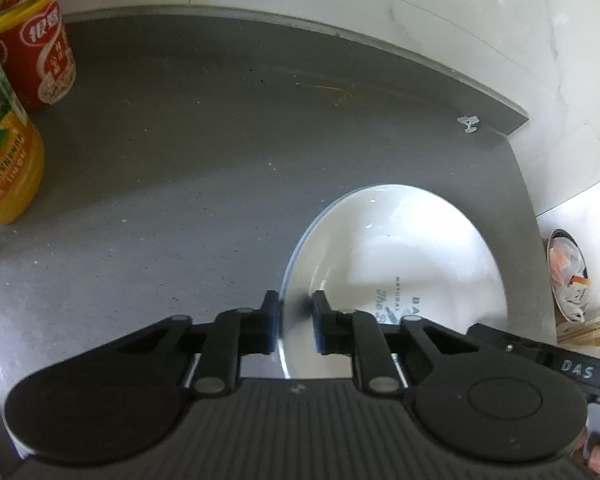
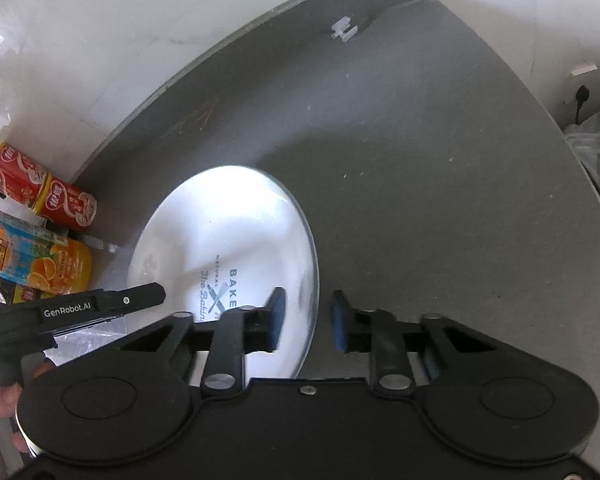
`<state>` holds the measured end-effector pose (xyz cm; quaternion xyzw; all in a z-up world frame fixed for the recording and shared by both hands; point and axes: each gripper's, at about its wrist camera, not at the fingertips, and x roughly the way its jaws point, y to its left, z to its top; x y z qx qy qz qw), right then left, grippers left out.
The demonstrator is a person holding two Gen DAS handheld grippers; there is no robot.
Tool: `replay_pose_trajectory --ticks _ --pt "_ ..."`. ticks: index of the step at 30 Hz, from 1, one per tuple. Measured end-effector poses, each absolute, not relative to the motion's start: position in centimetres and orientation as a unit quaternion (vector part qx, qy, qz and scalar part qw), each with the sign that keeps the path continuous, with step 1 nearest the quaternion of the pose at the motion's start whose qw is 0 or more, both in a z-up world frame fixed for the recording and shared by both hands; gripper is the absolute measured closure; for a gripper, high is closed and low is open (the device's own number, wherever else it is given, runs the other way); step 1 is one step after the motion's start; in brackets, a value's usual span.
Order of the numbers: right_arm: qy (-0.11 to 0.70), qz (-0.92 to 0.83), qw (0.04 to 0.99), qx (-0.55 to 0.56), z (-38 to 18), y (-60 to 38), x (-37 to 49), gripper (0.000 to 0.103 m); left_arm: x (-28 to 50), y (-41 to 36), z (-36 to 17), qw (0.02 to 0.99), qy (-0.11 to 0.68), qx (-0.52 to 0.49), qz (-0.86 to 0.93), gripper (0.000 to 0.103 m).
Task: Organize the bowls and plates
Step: 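Close both tools on the rim of the 'BAKERY' plate, then carry the 'BAKERY' plate with both tools and lower it onto the plate stack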
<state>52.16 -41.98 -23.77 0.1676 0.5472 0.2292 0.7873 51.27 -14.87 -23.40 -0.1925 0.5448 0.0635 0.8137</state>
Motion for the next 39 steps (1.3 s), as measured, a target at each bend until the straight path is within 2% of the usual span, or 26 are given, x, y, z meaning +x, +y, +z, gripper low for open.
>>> replay_pose_trajectory --ticks 12,25,39 --pt "0.523 0.235 0.807 0.140 -22.0 -41.3 51.0 0.092 51.7 -15.3 -22.2 0.819 0.545 -0.173 0.052 0.089" --pt "0.479 0.237 0.834 0.141 -16.8 -43.3 47.5 0.093 50.5 -15.4 -17.6 0.836 0.522 -0.172 0.005 0.091" --pt "0.444 0.224 0.857 0.138 -11.9 -42.3 41.2 0.092 45.2 -14.1 -12.4 0.852 0.497 -0.162 -0.038 0.091"
